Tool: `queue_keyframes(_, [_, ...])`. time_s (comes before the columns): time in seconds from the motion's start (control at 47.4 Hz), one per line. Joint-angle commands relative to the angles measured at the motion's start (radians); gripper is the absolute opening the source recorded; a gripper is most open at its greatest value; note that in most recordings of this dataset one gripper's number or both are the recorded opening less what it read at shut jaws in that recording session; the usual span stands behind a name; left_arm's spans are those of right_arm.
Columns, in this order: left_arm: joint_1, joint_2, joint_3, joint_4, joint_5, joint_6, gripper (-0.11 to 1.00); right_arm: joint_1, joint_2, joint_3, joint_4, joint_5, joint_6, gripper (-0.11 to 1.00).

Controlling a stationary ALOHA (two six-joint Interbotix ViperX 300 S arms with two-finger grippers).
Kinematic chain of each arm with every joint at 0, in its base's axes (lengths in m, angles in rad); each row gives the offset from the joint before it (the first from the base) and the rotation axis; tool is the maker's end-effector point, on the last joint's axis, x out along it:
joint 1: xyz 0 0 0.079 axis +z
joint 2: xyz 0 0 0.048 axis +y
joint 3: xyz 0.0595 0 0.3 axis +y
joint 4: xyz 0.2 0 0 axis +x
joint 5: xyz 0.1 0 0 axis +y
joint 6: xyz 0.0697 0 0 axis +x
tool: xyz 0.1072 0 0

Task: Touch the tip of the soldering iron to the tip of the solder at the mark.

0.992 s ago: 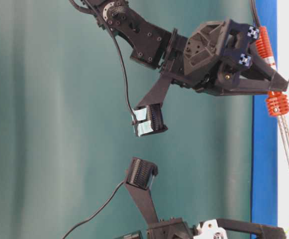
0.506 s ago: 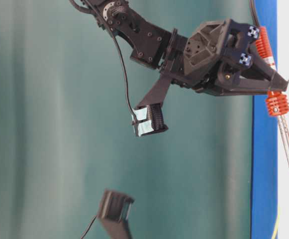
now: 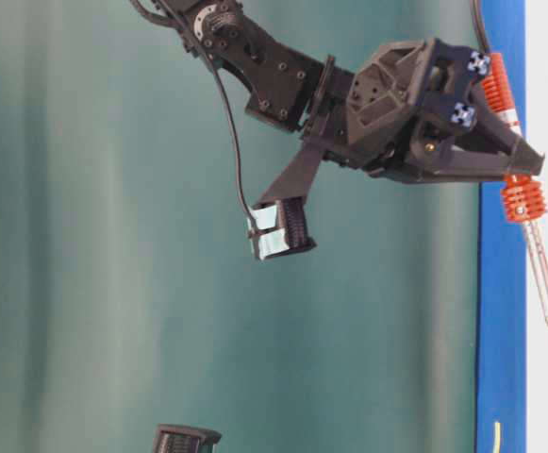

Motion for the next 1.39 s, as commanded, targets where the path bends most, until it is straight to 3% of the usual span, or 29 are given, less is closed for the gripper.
queue_keyframes(0.0, [0.000,-0.015,-0.011,0.002,-0.006,0.002,0.03,-0.005,-0.057,-0.018,-0.003,-0.002,0.003,0.06])
queue_keyframes(0.443, [0.000,-0.018,-0.008,0.002,-0.008,0.002,0.03,-0.031,-0.256,0.141,-0.008,-0.025,0.012,0.06])
queue_keyframes(0.76, [-0.002,0.009,-0.034,0.000,-0.048,-0.003,0.03,-0.032,-0.264,0.152,-0.008,-0.035,0.012,0.06])
queue_keyframes(1.372, [-0.028,0.411,-0.367,0.002,-0.055,-0.011,0.03,-0.046,-0.275,0.187,-0.008,-0.035,0.012,0.06])
